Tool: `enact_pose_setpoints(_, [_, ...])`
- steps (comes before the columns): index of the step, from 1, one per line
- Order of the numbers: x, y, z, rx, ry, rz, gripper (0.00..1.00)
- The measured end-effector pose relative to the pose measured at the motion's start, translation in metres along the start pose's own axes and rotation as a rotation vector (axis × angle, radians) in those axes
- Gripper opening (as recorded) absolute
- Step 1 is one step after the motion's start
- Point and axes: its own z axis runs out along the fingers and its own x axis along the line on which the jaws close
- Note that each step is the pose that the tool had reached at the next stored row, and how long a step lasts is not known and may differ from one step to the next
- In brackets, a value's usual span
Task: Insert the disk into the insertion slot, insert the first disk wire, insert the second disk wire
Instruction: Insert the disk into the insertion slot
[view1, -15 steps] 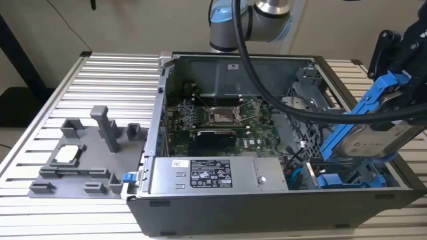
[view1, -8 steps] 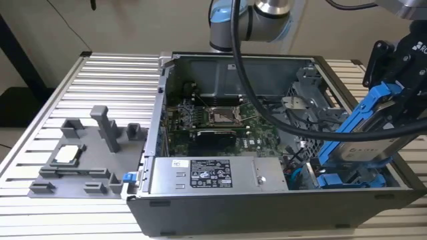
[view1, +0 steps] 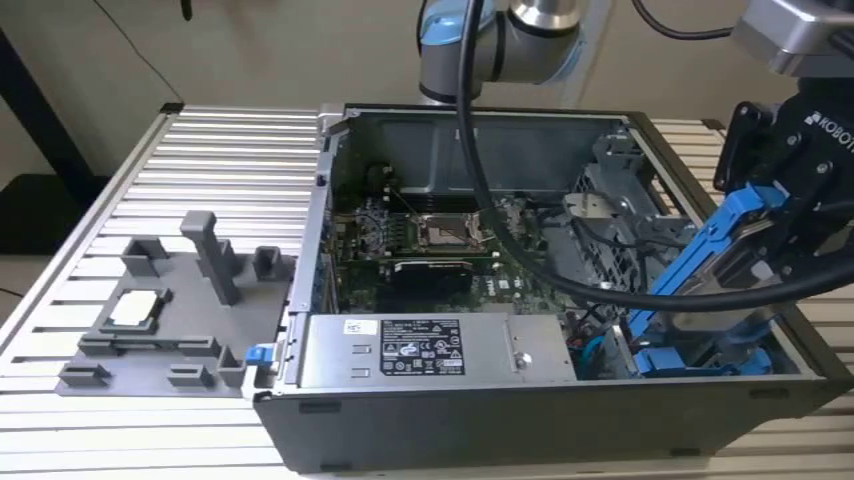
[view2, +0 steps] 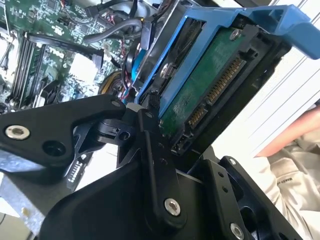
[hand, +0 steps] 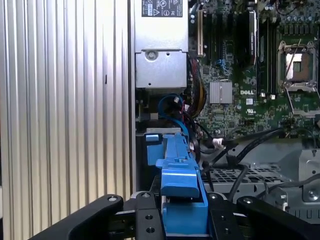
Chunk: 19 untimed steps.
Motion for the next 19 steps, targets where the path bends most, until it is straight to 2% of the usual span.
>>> enact_pose_setpoints(10, [0.0003, -0.0007, 0.0172, 0.0004, -0.001, 0.0, 0.33])
enact_pose_setpoints(13, [0.0004, -0.001, 0.0216, 0.0004, -0.0045, 0.0, 0.33])
enact_pose_setpoints(15, [0.0003, -0.0012, 0.0223, 0.0002, -0.0053, 0.0, 0.33])
enact_pose_setpoints(16, [-0.0005, -0.0011, 0.0208, 0.0003, -0.0031, 0.0, 0.33])
enact_pose_setpoints(19, [0.0004, -0.001, 0.0185, 0.0001, -0.0077, 0.0, 0.33])
